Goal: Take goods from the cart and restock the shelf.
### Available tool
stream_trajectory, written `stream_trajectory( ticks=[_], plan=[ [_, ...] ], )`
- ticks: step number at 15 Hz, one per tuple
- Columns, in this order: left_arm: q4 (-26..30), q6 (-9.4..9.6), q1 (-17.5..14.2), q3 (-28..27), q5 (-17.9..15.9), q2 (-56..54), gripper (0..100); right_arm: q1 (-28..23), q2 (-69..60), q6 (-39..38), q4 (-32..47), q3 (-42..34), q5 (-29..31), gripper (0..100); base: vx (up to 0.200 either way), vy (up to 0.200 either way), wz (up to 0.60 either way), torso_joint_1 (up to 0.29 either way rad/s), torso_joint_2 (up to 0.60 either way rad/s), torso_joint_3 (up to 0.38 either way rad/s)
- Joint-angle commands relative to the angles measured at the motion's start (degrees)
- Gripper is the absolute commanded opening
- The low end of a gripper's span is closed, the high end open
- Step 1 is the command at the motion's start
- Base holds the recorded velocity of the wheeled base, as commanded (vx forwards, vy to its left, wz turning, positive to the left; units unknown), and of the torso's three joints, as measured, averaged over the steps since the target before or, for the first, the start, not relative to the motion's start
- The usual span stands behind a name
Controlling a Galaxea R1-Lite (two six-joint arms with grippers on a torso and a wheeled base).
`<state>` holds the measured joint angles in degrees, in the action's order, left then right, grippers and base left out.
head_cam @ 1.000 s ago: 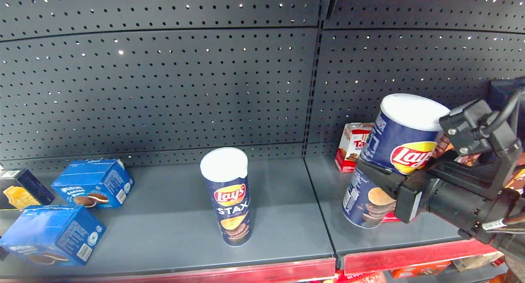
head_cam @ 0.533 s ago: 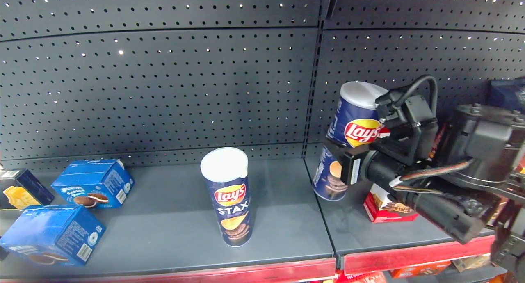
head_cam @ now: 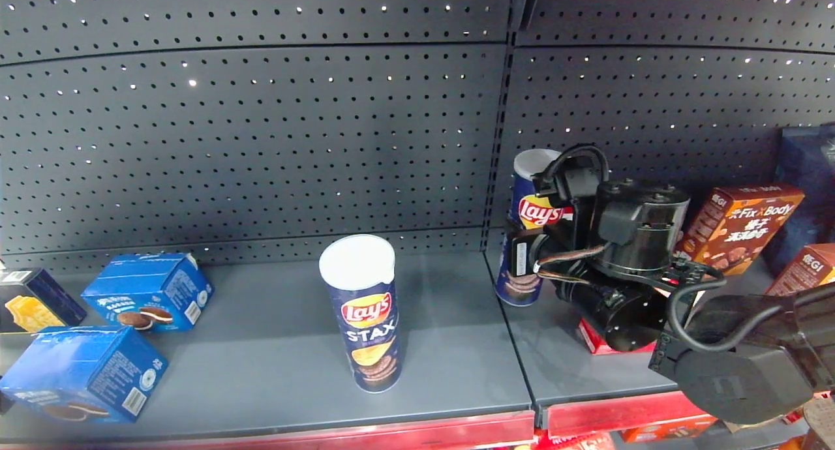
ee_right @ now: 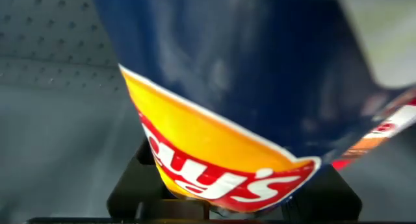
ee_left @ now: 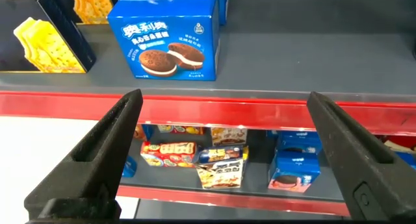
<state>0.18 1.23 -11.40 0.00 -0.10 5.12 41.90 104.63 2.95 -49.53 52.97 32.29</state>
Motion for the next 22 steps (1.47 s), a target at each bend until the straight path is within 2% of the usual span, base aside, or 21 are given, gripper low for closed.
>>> stream_trajectory(
  ticks=[1,5,8,13,17,20,22],
  plan=[
    [-0.1,0.0,0.0,0.0,0.0,0.2,100,-0.6,0.7,0.0,0.0,0.0,0.0,0,0.0,0.0,0.0,0.0,0.0,0.0],
    [0.0,0.09,0.0,0.0,0.0,0.2,100,-1.1,0.4,0.0,0.1,-0.7,0.0,0,0.0,0.0,0.0,0.0,0.0,0.0],
    [-0.1,0.0,0.0,0.0,0.0,0.2,100,-0.9,0.2,0.0,0.0,-0.7,-0.7,0,0.0,0.0,0.6,0.004,0.0,0.001],
    [0.0,0.0,0.0,0.0,0.0,0.2,100,-0.9,0.2,0.0,0.0,-0.7,-1.3,0,0.0,0.0,0.0,0.0,0.0,0.0],
    [0.0,0.0,0.0,0.0,0.0,0.2,100,-3.2,0.8,-0.4,-0.8,0.1,-10.4,0,0.0,0.0,0.0,0.0,0.0,0.0],
    [0.0,0.0,0.0,0.0,0.0,0.2,100,-4.6,0.8,-0.2,-0.2,0.7,-19.9,0,0.0,0.0,0.0,0.0,0.0,0.0],
    [0.0,0.0,0.0,0.0,0.0,0.2,100,-4.9,2.7,0.0,0.0,3.0,-20.4,0,0.0,0.0,0.0,0.0,0.0,0.0]
  ],
)
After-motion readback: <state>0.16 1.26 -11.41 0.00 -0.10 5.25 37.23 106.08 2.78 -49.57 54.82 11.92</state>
